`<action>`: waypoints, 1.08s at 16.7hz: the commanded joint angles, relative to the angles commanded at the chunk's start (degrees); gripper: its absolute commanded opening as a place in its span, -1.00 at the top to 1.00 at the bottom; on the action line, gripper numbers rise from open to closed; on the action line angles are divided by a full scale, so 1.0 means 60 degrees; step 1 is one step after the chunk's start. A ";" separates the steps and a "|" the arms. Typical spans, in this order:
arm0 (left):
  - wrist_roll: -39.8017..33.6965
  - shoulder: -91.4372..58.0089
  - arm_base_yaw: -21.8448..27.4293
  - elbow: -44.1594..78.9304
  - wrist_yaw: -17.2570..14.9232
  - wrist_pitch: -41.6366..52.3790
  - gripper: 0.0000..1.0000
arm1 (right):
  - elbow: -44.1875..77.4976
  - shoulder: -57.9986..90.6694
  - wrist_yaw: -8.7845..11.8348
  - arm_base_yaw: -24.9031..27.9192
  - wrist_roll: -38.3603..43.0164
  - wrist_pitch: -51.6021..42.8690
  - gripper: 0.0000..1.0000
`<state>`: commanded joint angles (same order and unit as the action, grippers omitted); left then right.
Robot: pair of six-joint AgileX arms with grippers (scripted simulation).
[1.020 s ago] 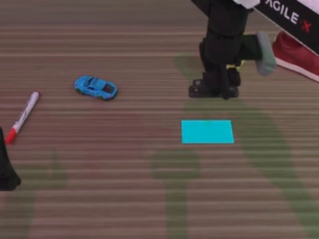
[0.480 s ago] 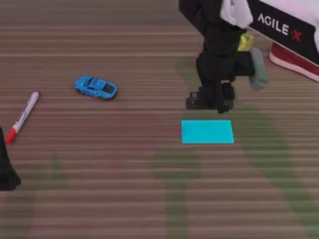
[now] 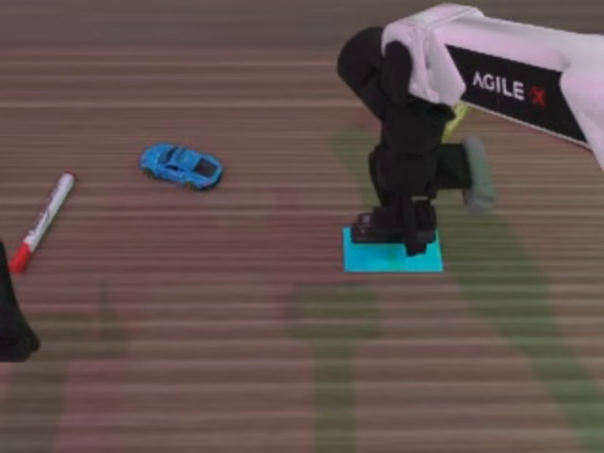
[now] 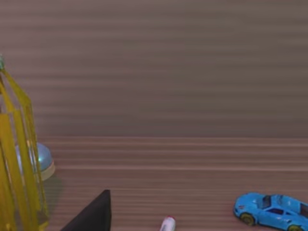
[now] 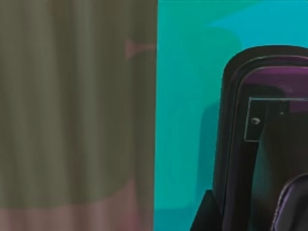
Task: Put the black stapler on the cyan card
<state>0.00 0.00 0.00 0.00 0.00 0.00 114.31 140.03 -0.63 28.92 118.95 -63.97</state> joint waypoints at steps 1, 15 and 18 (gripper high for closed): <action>0.0000 0.0000 0.0000 0.0000 0.0000 0.0000 -1.00 | 0.0000 0.0000 0.0000 0.0000 0.0000 0.0000 1.00; 0.0000 0.0000 0.0000 0.0000 0.0000 0.0000 -1.00 | 0.0000 0.0000 0.0000 0.0000 0.0000 0.0000 -0.96; 0.0000 0.0000 0.0000 0.0000 0.0000 0.0000 -1.00 | 0.0000 0.0000 0.0000 0.0000 0.0000 0.0000 -1.00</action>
<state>0.00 0.00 0.00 0.00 0.00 0.00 114.31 140.03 -0.63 28.92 118.95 -63.97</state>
